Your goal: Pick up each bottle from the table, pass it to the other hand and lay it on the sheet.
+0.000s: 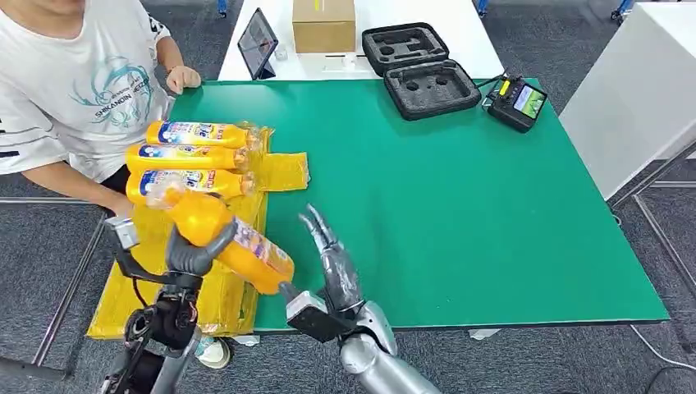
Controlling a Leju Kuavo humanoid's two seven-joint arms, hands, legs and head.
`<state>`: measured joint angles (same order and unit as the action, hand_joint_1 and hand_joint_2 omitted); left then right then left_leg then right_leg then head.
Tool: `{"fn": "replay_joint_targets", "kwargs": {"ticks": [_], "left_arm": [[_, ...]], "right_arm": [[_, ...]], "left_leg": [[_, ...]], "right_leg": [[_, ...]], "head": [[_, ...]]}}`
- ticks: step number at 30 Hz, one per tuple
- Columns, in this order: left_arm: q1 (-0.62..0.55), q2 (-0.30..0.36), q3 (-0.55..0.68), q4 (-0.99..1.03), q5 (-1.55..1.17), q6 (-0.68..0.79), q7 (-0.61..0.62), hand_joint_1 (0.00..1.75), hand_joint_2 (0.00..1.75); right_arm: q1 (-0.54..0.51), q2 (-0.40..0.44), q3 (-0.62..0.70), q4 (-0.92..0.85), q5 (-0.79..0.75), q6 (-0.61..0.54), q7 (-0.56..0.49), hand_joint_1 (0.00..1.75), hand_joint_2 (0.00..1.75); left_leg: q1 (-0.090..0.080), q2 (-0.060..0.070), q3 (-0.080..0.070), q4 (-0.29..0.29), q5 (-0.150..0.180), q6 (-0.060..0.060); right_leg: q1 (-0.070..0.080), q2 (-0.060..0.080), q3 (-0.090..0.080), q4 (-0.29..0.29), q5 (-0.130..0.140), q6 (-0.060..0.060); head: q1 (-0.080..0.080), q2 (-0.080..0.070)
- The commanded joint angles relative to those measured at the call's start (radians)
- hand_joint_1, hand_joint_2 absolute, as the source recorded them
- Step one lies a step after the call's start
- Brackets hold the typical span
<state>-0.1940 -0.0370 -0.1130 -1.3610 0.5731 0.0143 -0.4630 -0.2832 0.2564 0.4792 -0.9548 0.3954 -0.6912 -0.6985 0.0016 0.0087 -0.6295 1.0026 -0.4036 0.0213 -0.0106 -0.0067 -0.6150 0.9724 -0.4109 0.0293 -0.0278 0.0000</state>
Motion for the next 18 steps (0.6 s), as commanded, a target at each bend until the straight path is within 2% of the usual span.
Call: {"fn": "replay_joint_targets", "kwargs": {"ticks": [1, 3, 4, 5, 7, 8, 10, 12, 14, 18], "left_arm": [[-0.094, 0.041, 0.100, -0.128, -0.484, 0.367, -0.181, 1.75, 1.75], [-0.109, 0.053, 0.089, -0.129, -0.563, 0.408, -0.172, 1.75, 1.75], [-0.154, 0.094, 0.047, -0.113, -0.800, 0.475, -0.109, 1.75, 1.75], [-0.176, 0.102, 0.038, -0.089, -0.922, 0.521, -0.087, 1.75, 1.75], [-0.248, 0.155, -0.012, 0.002, -1.211, 0.510, 0.033, 1.75, 1.75], [-0.248, 0.155, -0.012, 0.002, -1.211, 0.510, 0.033, 1.75, 1.75], [-0.248, 0.155, -0.012, 0.002, -1.211, 0.510, 0.033, 1.75, 1.75], [-0.327, 0.184, -0.059, 0.138, -1.376, 0.403, 0.120, 1.75, 1.75], [-0.356, 0.210, -0.098, 0.229, -1.477, 0.347, 0.159, 1.75, 1.75], [-0.355, 0.205, -0.092, 0.244, -1.465, 0.346, 0.154, 1.75, 1.75]], "right_arm": [[0.163, -0.023, -0.118, -0.653, 0.114, -0.007, 0.000, 0.00, 0.00], [0.163, -0.024, -0.114, -0.658, 0.113, -0.007, 0.000, 0.00, 0.00], [0.168, -0.016, -0.121, -0.688, 0.124, -0.007, 0.000, 0.00, 0.00], [0.169, -0.016, -0.122, -0.697, 0.122, -0.007, 0.000, 0.00, 0.00], [0.169, -0.014, -0.122, -0.726, 0.108, -0.007, 0.000, 0.00, 0.00], [0.169, -0.014, -0.122, -0.726, 0.108, -0.007, 0.000, 0.00, 0.00], [0.169, -0.014, -0.122, -0.726, 0.108, -0.007, 0.000, 0.00, 0.00], [0.155, -0.010, -0.117, -0.755, 0.106, -0.007, 0.000, 0.00, 0.00], [0.143, -0.014, -0.104, -0.739, 0.097, -0.007, 0.000, 0.00, 0.00], [0.139, -0.015, -0.102, -0.734, 0.098, -0.007, 0.000, 0.00, 0.00]], "left_leg": [[0.001, -0.003, -0.002, 0.002, -0.001, -0.001], [0.001, -0.003, -0.002, 0.002, 0.000, -0.001], [0.001, -0.003, -0.001, 0.001, 0.000, -0.001], [0.001, -0.005, 0.000, 0.002, -0.001, -0.001], [0.001, -0.005, -0.002, 0.001, 0.001, -0.001], [0.002, -0.008, 0.000, 0.003, 0.000, -0.002], [0.002, -0.005, 0.002, 0.001, -0.001, -0.001], [0.001, -0.003, 0.002, 0.000, 0.000, -0.001], [0.001, -0.004, 0.003, 0.000, 0.000, -0.001], [0.001, -0.002, 0.004, -0.001, 0.000, -0.001]], "right_leg": [[0.001, -0.002, -0.001, 0.002, -0.002, -0.001], [0.002, -0.002, -0.001, 0.001, -0.001, -0.001], [0.001, -0.003, 0.000, 0.001, -0.001, -0.001], [0.001, -0.004, 0.002, 0.002, -0.003, -0.001], [0.001, -0.005, -0.001, 0.001, -0.001, -0.001], [0.002, -0.007, 0.002, 0.002, -0.003, -0.002], [0.001, -0.005, 0.004, 0.001, -0.003, -0.001], [0.001, -0.002, 0.003, 0.000, -0.001, -0.001], [0.001, -0.004, 0.003, 0.001, -0.001, -0.001], [0.000, -0.002, 0.005, 0.000, -0.001, -0.001]], "head": [[0.000, 0.000], [0.000, 0.000], [0.000, 0.000], [0.000, 0.000], [0.000, 0.000], [0.000, 0.000], [0.001, 0.000], [0.000, 0.000], [0.000, 0.000], [0.000, 0.000]]}}
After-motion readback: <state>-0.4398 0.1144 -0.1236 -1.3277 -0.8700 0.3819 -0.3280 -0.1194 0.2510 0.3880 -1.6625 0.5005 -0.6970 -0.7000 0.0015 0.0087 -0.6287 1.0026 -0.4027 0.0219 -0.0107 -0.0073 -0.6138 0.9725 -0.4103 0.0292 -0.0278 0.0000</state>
